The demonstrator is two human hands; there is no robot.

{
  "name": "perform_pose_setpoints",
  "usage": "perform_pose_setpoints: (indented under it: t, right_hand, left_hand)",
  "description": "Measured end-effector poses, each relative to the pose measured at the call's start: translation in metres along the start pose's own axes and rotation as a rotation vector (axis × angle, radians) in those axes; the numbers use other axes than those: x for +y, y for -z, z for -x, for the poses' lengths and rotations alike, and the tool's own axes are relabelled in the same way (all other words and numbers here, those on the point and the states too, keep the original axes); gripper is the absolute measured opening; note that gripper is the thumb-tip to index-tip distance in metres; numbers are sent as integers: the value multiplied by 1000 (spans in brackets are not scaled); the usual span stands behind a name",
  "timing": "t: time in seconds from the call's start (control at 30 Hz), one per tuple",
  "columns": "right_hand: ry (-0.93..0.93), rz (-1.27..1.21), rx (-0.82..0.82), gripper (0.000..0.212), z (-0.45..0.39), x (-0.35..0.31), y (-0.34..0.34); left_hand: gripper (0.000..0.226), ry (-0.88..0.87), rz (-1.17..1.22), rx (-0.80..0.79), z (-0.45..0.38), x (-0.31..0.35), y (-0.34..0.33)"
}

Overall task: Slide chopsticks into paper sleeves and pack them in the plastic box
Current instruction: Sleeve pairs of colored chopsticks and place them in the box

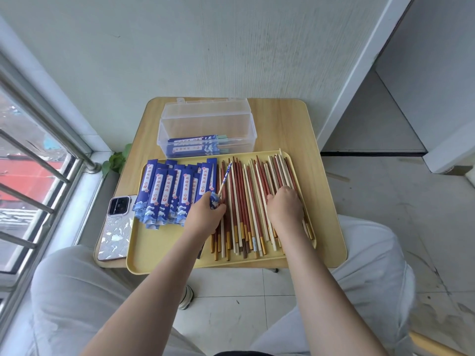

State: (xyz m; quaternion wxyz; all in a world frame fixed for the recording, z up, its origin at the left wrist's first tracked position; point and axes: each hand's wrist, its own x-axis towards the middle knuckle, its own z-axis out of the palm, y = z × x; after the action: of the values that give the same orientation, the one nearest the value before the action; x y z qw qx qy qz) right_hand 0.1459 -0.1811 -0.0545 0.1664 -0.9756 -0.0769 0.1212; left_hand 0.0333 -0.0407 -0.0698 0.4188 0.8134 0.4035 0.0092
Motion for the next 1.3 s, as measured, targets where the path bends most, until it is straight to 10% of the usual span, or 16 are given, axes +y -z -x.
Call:
perform_pose_setpoints:
  t: [0.5,0.9,1.3]
  right_hand:
    - [24,-143,-36,19,-1,0,-1]
    - [157,-1266,-394,23,12,-22,46]
    - [223,-1430,-220,16,10,-37,56]
  left_hand:
    - [15,23,-6,-29,2,3,3]
    - [40,35,646,-357,12,14,37]
    - [28,33,547,-427,18,23,45]
